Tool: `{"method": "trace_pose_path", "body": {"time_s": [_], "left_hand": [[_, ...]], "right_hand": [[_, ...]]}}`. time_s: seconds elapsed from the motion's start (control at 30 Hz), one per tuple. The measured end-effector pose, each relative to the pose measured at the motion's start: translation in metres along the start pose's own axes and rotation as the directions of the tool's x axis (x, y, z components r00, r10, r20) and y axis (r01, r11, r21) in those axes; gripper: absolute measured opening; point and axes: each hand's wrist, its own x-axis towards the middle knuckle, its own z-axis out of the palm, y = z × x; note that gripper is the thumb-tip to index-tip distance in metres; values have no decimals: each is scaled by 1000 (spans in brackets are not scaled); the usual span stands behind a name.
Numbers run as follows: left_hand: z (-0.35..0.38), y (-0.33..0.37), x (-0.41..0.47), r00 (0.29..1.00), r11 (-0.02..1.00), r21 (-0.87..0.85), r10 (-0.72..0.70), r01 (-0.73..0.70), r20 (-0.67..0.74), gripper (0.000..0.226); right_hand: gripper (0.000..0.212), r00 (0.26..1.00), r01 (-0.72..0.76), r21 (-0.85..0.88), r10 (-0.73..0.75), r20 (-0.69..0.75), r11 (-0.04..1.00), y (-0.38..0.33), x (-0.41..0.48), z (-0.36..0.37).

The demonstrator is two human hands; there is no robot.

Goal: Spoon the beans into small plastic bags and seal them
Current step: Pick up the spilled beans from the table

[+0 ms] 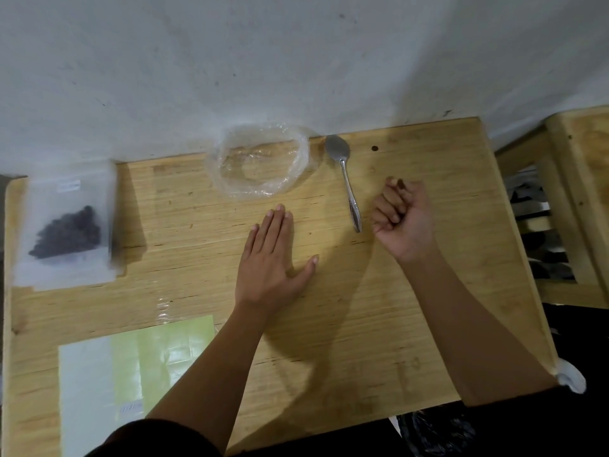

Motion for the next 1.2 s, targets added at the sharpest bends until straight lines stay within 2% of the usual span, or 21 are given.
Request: {"method": "trace_pose_path", "body": {"time_s": [0.07,0.2,0.3,0.37,0.4,0.47,0.53,0.57,0.73,0.9,1.2], "left_hand": [[0,1,0,1000,1000,-5,1,-1,-5,85],[-1,0,-1,1000,1000,0,6,-6,0,86],[0,1,0,1000,1000,4,3,-3,-3,86],[0,1,0,1000,1000,8,1,-1,1,86],[0,0,0,1000,1000,10,1,-1,2,86],[-1,-1,1,1000,1000,16,6,-6,2,87],[-1,-1,2,1000,1000,15,12,-12,7,86],[-1,-1,2,1000,1000,9,8,-8,7,86],[1,-2,2,1000,1000,10,3,-3,20,87],[0,-2,2,1000,1000,-10,-4,4,28,86],[-1,-1,2,1000,1000,-26,0,0,19,86]], "right_hand": [[14,998,-3,88,-3,67,996,7,-7,-5],[25,996,0,52,-4,84,999,5,-9,-7],[50,998,-5,-83,0,-68,997,-2,-4,-3],[49,977,-23,-279,-38,-211,960,-8,2,1],[42,957,-36,-414,-88,-277,909,-11,6,3],[27,910,-65,-684,-238,-340,726,-19,16,8],[21,880,-47,-849,-381,-284,526,-26,27,12],[22,876,-19,-885,-420,-239,465,-30,33,14],[21,894,42,-957,-439,-92,286,-42,57,20],[24,900,-10,-991,-430,-68,135,-49,75,15],[18,901,19,-994,-432,-28,105,-53,82,15]]}}
